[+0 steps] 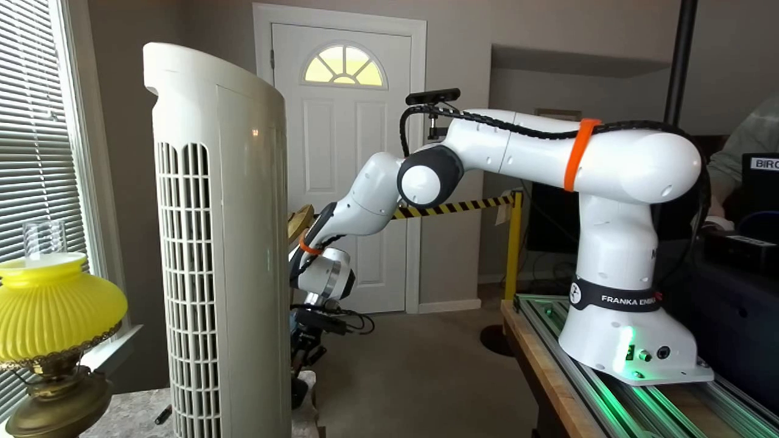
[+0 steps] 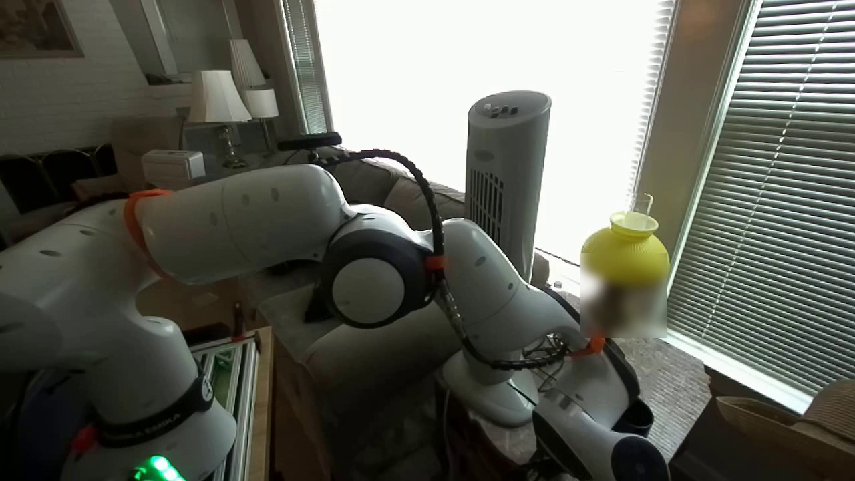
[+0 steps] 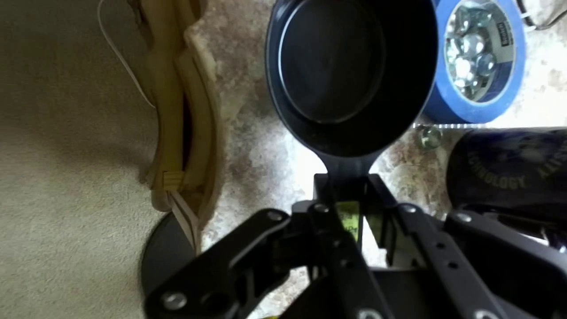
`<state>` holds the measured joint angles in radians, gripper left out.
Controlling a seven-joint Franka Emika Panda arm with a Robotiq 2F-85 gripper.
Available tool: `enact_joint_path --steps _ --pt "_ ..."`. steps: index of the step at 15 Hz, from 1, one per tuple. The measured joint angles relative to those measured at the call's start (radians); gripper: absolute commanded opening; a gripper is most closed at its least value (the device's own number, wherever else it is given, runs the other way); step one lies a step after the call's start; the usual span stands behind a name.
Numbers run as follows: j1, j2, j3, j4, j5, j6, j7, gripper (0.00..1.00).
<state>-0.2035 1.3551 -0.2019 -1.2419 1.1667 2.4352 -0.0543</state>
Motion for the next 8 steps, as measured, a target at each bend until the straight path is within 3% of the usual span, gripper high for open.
enact_joint_path --steps 2,8 --pt "-0.001 0.015 0.001 0.02 -0.07 0.0 0.055 0.55" --pt "-0.015 0.044 0.026 0.08 -0.222 0.008 0.162 1.0"
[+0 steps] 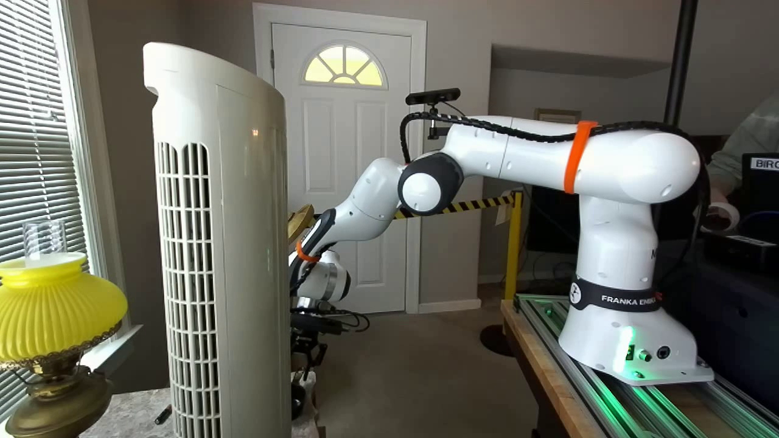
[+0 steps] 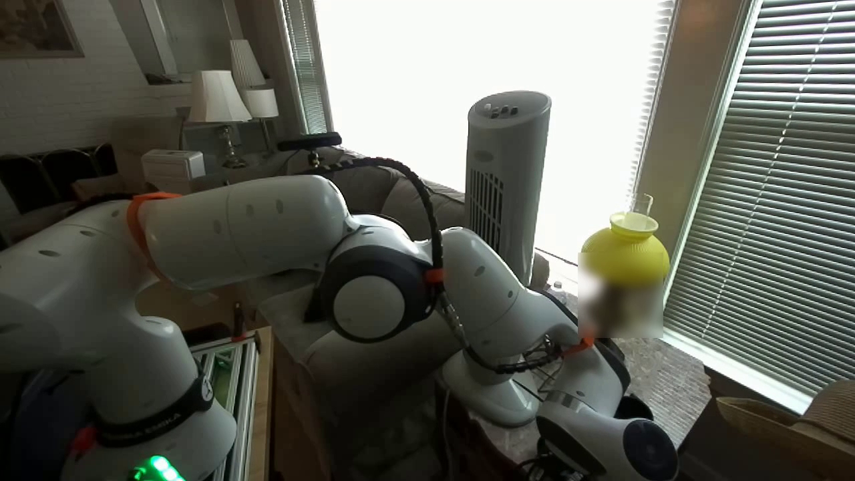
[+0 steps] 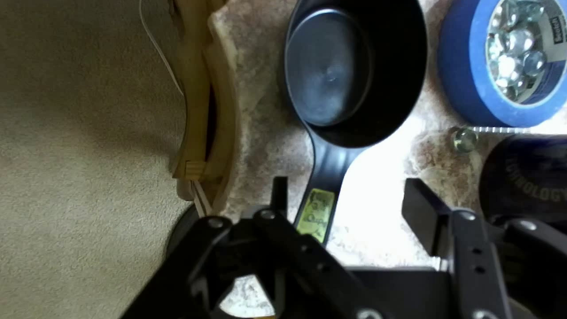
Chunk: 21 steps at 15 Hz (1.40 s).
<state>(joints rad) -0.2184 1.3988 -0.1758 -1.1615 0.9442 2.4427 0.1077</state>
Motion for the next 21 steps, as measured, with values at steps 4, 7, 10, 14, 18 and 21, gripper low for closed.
enact_joint_path --steps 4,7,10,14,18,21 --pt "-0.006 -0.007 0.013 0.013 -0.012 0.026 -0.029 1.0" --pt "-0.016 -0.046 0.024 -0.014 0.01 0.083 -0.135 1.0" --pt "-0.061 -0.136 0.097 -0.096 0.027 0.146 -0.34 1.0" --pt "-0.13 -0.297 0.193 -0.263 0.027 0.16 -0.602 1.0" --pt "-0.166 -0.46 0.21 -0.453 -0.035 0.155 -0.755 1.0" --pt "-0.17 -0.601 0.191 -0.6 -0.126 0.091 -0.793 1.0"
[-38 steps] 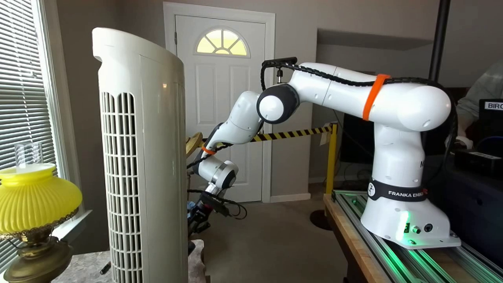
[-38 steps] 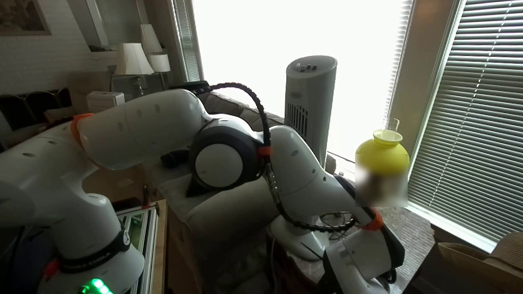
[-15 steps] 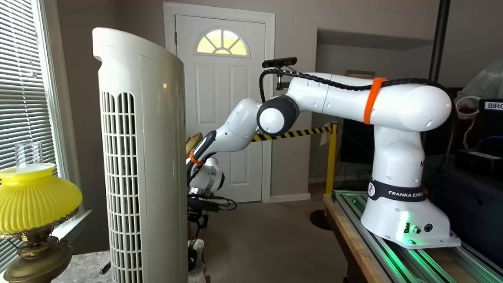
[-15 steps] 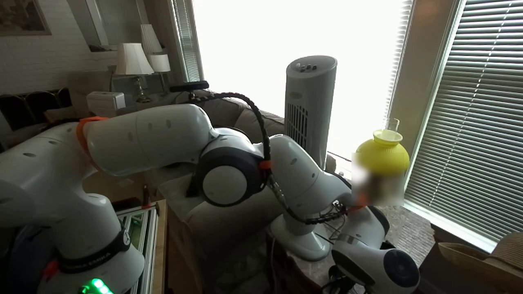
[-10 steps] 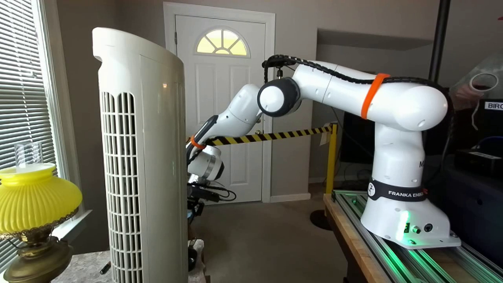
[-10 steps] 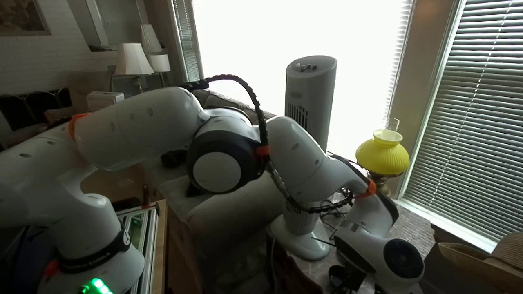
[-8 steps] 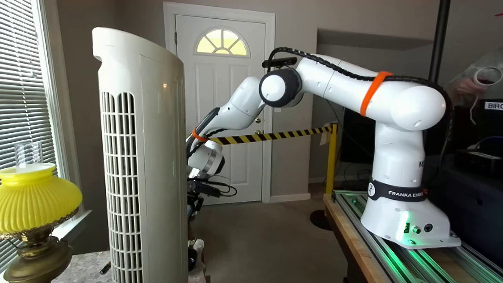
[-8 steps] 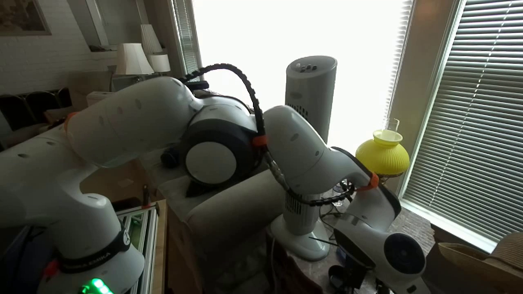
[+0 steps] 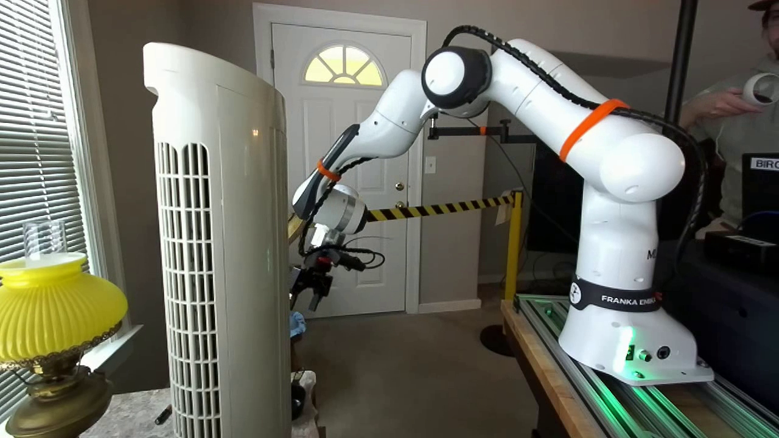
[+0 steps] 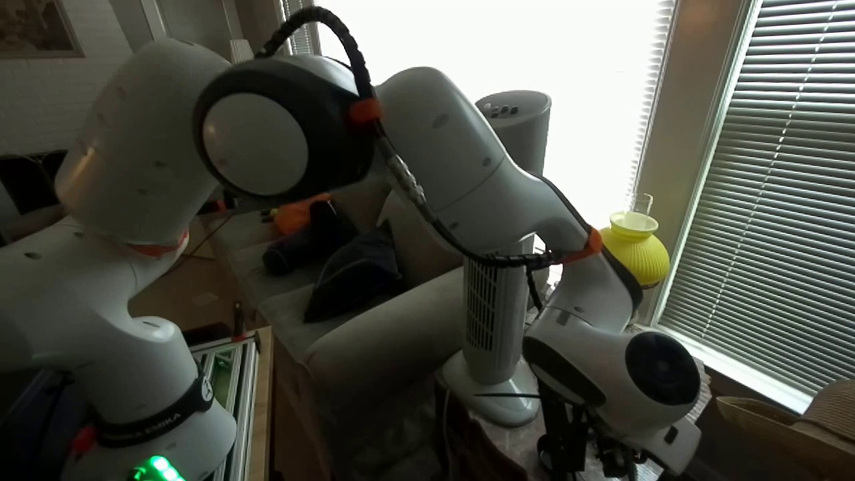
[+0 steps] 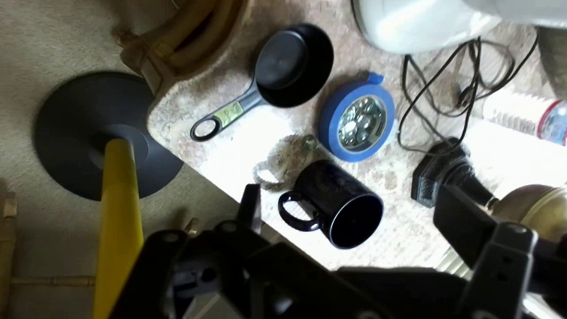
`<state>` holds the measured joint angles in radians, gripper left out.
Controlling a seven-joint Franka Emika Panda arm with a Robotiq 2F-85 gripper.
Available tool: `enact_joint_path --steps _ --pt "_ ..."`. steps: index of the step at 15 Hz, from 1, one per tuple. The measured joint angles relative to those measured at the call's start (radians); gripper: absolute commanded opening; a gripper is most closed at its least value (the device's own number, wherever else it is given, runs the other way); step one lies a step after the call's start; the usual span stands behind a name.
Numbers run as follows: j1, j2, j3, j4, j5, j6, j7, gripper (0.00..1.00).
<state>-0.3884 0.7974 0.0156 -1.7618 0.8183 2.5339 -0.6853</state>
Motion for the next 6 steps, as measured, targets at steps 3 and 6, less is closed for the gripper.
enact_joint_path --steps 3,6 --pt "0.003 -0.134 -0.031 -0.135 -0.117 -0.081 -0.004 1.0" --pt "0.004 -0.187 -0.04 -0.191 -0.141 -0.093 -0.004 1.0"
